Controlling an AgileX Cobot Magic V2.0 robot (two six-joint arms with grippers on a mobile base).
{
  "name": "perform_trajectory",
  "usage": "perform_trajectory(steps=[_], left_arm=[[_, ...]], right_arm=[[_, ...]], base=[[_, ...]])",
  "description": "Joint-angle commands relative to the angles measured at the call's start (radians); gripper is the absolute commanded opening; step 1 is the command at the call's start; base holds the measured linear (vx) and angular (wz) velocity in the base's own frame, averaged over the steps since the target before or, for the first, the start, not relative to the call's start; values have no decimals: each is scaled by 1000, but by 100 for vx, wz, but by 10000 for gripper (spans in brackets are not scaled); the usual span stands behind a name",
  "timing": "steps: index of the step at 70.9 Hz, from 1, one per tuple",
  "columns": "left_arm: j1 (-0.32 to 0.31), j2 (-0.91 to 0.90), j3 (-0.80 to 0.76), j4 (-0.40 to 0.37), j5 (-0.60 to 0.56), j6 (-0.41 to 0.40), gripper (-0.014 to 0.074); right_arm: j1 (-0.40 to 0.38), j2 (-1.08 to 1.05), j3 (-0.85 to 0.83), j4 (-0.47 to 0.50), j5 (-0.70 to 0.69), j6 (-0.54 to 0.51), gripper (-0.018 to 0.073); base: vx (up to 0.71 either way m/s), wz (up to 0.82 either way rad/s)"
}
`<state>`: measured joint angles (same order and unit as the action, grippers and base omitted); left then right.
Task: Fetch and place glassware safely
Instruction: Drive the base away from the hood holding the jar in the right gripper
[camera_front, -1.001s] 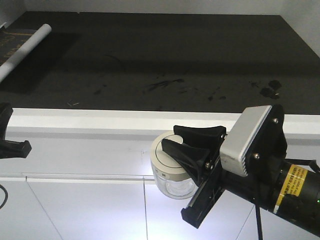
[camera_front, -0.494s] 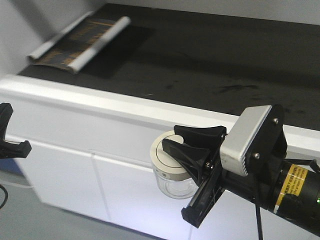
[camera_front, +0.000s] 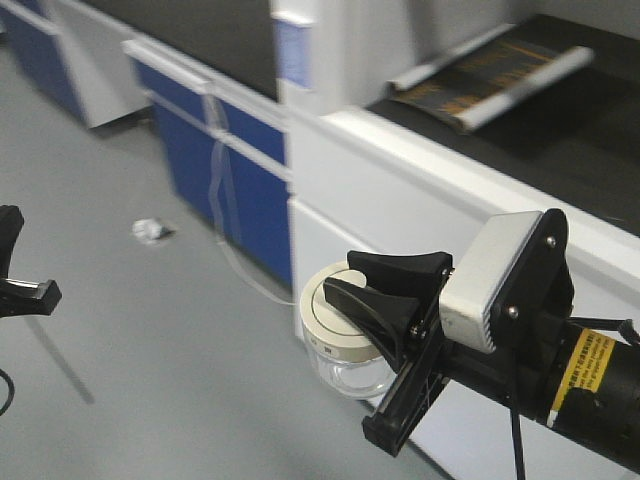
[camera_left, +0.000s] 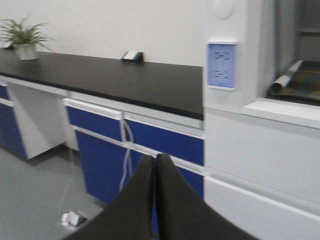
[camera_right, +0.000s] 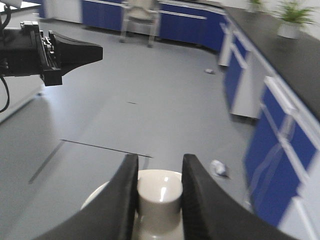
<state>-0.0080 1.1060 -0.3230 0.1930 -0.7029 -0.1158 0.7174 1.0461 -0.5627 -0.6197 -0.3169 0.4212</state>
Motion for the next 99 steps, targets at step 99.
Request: perform_trajectory(steps=[99], left_arm=[[2, -14, -22, -11, -82, -9, -7]], right_arm=[[-1, -21, -30, 17, -81, 0, -1]], base=[[1, 53]])
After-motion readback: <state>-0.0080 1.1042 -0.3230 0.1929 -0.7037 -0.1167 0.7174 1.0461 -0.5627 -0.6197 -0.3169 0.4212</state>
